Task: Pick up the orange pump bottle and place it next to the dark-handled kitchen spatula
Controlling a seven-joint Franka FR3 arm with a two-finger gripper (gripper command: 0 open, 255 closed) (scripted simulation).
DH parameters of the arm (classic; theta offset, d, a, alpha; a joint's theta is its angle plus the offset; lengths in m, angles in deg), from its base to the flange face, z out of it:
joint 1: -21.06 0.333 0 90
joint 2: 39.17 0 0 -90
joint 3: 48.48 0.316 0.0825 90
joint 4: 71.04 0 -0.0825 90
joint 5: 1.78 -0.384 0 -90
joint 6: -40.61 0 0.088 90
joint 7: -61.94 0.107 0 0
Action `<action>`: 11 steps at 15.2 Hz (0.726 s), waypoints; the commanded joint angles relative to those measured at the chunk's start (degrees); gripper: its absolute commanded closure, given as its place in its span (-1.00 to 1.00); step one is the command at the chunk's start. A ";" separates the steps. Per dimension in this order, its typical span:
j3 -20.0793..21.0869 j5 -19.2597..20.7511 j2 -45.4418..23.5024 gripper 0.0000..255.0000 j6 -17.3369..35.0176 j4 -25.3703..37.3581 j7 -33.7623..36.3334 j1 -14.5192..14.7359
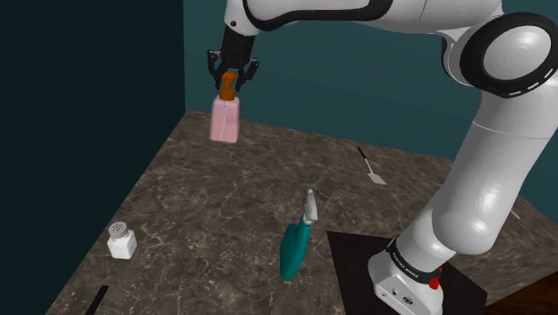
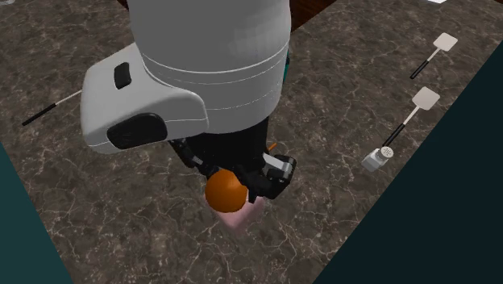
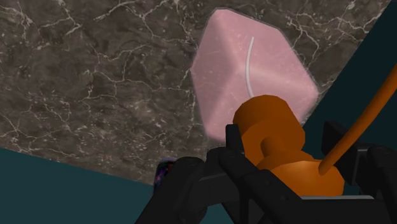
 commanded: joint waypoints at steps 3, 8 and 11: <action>0.07 -0.09 -0.20 1.00 -3.27 3.46 -0.34 0.16; 0.16 -0.07 -0.63 1.00 -7.29 7.91 -0.63 0.45; 0.21 0.03 -1.10 1.00 -9.81 10.88 -0.77 0.70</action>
